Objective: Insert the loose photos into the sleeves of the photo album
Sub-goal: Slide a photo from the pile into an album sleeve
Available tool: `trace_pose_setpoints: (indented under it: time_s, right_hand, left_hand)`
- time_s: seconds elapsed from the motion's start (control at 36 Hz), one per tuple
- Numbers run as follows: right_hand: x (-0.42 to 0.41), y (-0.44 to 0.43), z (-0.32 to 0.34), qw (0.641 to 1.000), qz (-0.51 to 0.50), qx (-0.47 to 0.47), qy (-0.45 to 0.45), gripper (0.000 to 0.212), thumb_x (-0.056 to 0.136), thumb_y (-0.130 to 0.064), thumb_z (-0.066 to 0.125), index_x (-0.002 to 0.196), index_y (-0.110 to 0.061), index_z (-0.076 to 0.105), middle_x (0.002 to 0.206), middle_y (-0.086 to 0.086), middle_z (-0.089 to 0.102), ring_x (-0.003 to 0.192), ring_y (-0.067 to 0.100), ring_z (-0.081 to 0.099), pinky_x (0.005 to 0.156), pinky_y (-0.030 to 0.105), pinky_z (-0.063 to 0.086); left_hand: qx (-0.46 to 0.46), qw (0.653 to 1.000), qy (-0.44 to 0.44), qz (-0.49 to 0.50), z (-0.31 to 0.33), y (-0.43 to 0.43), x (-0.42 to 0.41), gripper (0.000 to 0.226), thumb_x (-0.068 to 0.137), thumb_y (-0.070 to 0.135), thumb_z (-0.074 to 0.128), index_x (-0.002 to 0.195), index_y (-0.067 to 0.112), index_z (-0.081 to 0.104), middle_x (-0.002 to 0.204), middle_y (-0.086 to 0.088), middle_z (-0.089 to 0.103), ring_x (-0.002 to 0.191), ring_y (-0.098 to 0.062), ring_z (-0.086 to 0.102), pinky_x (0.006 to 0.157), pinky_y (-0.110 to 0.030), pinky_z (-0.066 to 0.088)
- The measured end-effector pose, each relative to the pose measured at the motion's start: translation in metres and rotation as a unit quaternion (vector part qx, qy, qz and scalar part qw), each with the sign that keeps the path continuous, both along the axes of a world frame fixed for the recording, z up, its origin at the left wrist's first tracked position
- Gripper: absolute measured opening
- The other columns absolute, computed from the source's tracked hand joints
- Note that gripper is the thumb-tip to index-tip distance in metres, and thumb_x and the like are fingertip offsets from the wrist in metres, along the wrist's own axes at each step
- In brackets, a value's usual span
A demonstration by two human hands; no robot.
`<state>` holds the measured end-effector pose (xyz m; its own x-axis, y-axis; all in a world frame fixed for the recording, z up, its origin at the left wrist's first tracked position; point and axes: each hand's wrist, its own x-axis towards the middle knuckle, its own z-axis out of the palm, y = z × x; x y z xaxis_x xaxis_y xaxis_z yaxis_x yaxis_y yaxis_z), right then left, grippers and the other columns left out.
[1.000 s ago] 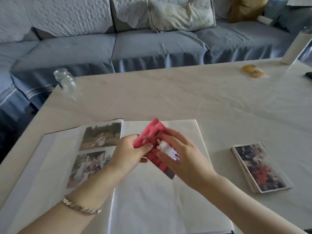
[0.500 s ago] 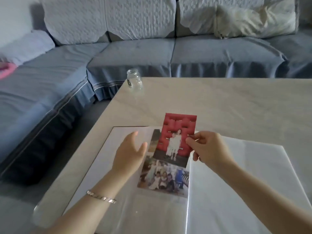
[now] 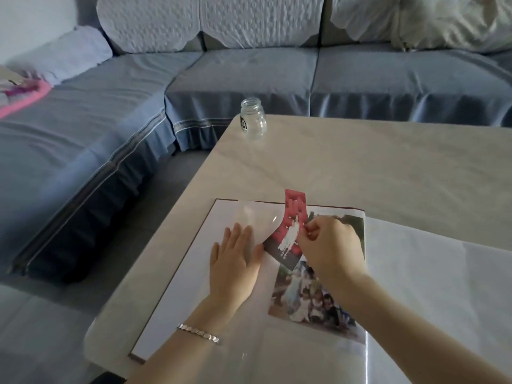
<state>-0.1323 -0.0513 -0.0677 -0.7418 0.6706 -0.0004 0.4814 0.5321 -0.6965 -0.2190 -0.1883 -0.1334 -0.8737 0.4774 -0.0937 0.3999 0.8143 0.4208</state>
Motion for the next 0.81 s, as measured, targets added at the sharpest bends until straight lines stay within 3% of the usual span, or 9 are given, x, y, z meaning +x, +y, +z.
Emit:
trace_pose_setpoints:
  time_s: [0.17, 0.25, 0.36, 0.56, 0.69, 0.81]
  right_hand:
    - [0.002, -0.005, -0.009, 0.997, -0.016, -0.071, -0.01, 0.024, 0.083, -0.015, 0.059, 0.066, 0.001, 0.063, 0.058, 0.013, 0.064, 0.049, 0.027, 0.052, 0.051, 0.035, 0.05]
    - [0.006, -0.004, -0.009, 0.994, -0.018, -0.105, -0.007, 0.024, 0.083, -0.012, 0.06, 0.065, 0.004, 0.064, 0.055, 0.014, 0.064, 0.048, 0.029, 0.058, 0.051, 0.034, 0.052]
    - [0.01, -0.002, -0.008, 0.991, -0.013, -0.135, -0.01, 0.025, 0.085, -0.012, 0.06, 0.067, 0.004, 0.066, 0.053, 0.011, 0.065, 0.044, 0.018, 0.061, 0.046, 0.024, 0.046]
    - [0.007, -0.001, -0.005, 0.991, -0.054, -0.108, 0.06, 0.025, 0.088, -0.018, 0.06, 0.067, -0.006, 0.065, 0.057, 0.011, 0.065, 0.061, 0.035, 0.063, 0.053, 0.038, 0.052]
    - [0.007, -0.003, -0.007, 0.996, -0.045, -0.07, 0.027, 0.026, 0.09, -0.021, 0.057, 0.07, -0.006, 0.067, 0.057, 0.007, 0.065, 0.059, 0.029, 0.061, 0.052, 0.031, 0.049]
    - [0.006, -0.012, -0.009, 0.994, -0.009, -0.11, -0.009, 0.025, 0.089, -0.015, 0.058, 0.07, -0.001, 0.067, 0.056, 0.009, 0.066, 0.051, 0.022, 0.063, 0.054, 0.03, 0.053]
  left_hand:
    - [0.038, 0.999, -0.005, 0.012, -0.003, -0.003, -0.001, 0.052, 0.1, 0.041, 0.026, 0.149, 0.026, 0.018, 0.158, 0.008, 0.011, 0.145, -0.007, 0.002, 0.116, -0.028, -0.002]
    - [0.046, 0.999, -0.007, 0.02, -0.003, -0.002, 0.0, 0.052, 0.1, 0.04, 0.026, 0.149, 0.025, 0.019, 0.158, 0.008, 0.011, 0.145, -0.007, 0.002, 0.115, -0.028, -0.001]
    - [0.045, 0.999, -0.003, 0.021, -0.004, -0.001, 0.0, 0.051, 0.101, 0.04, 0.025, 0.149, 0.025, 0.02, 0.158, 0.007, 0.012, 0.145, -0.008, 0.003, 0.115, -0.028, -0.002]
    - [0.043, 0.999, 0.004, 0.014, -0.007, -0.001, 0.0, 0.053, 0.1, 0.043, 0.021, 0.15, 0.024, 0.017, 0.158, 0.006, 0.011, 0.145, -0.007, 0.002, 0.115, -0.027, -0.003]
    - [0.038, 0.999, 0.006, 0.012, -0.007, -0.001, -0.001, 0.055, 0.099, 0.044, 0.019, 0.15, 0.024, 0.016, 0.158, 0.006, 0.01, 0.145, -0.007, 0.001, 0.115, -0.026, -0.004]
    - [0.047, 0.999, -0.002, 0.018, -0.005, 0.0, 0.0, 0.053, 0.1, 0.041, 0.021, 0.15, 0.023, 0.016, 0.158, 0.006, 0.011, 0.145, -0.007, 0.001, 0.115, -0.027, -0.003]
